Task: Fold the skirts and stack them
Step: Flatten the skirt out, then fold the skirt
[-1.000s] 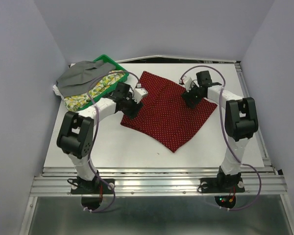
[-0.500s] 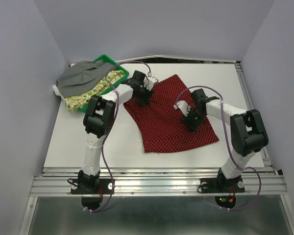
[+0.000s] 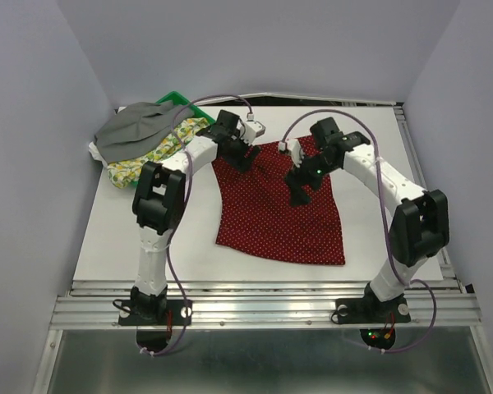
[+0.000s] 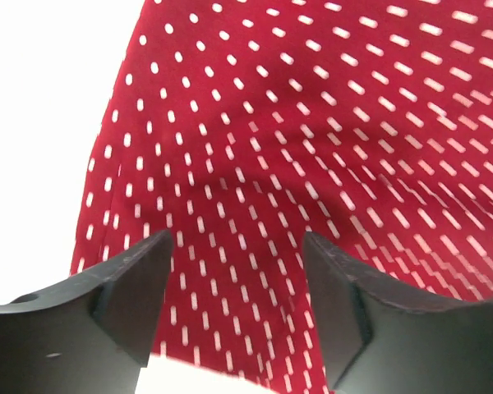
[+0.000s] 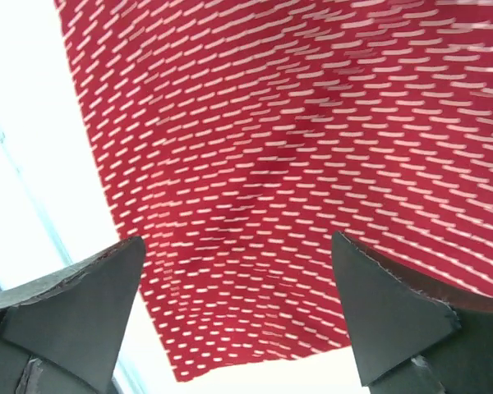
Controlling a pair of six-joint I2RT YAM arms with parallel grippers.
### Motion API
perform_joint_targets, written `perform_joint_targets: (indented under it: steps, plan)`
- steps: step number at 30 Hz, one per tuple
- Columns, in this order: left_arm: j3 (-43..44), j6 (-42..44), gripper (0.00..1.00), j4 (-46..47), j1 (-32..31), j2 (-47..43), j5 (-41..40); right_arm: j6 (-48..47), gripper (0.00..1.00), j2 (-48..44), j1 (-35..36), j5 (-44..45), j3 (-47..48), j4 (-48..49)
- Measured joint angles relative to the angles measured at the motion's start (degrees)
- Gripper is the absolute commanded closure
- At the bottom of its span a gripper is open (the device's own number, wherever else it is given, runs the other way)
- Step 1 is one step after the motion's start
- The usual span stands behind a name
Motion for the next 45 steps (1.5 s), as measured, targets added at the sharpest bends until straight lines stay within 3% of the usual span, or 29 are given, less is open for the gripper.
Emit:
perform_joint_targets:
  steps: [4, 8, 12, 16, 20, 26, 32, 39, 43, 45]
  plan:
    - [-4.66, 0.35, 0.19, 0.92, 0.37, -8.35, 1.84, 2.49, 0.00, 3.85, -6.51, -0.09, 6.49, 1.66]
    - [-2.97, 0.72, 0.22, 1.31, 1.18, -11.28, 2.89, 4.74, 0.03, 14.97, -13.40, 1.75, 17.25, 4.63]
    - [4.04, 0.76, 0.29, 0.28, 3.32, -8.31, 3.32, 6.95, 0.18, 22.75, -16.76, 6.47, 24.50, 10.99]
    - [11.76, 0.76, 0.33, -0.81, 5.51, -3.32, 3.04, 8.07, 0.25, 23.65, -16.79, 9.68, 24.83, 20.11]
    - [17.20, 0.79, 0.34, -2.58, 6.86, 1.46, 1.75, 8.00, 0.28, 24.92, -16.41, 10.64, 25.31, 30.69]
    - [16.87, 0.96, 0.34, -5.03, 6.71, 3.93, 1.44, 5.44, 0.30, 33.73, -16.26, 9.64, 29.33, 41.66]
    - [14.71, 0.90, 0.32, -5.20, 7.08, 3.93, 1.86, -0.83, 0.34, 42.69, -16.26, 7.23, 32.76, 42.66]
    - [14.53, 1.38, 0.32, -6.08, 8.72, 4.02, 1.03, -7.48, 0.55, 43.65, -16.26, 4.63, 32.79, 41.99]
    - [15.65, 2.45, 0.34, -7.39, 9.20, 5.53, -0.15, -10.16, 0.58, 43.65, -16.09, 4.33, 32.70, 41.35]
    - [16.31, 3.21, 0.35, -8.17, 9.22, 6.86, -0.55, -10.91, 0.65, 43.65, -16.04, 4.11, 32.70, 41.09]
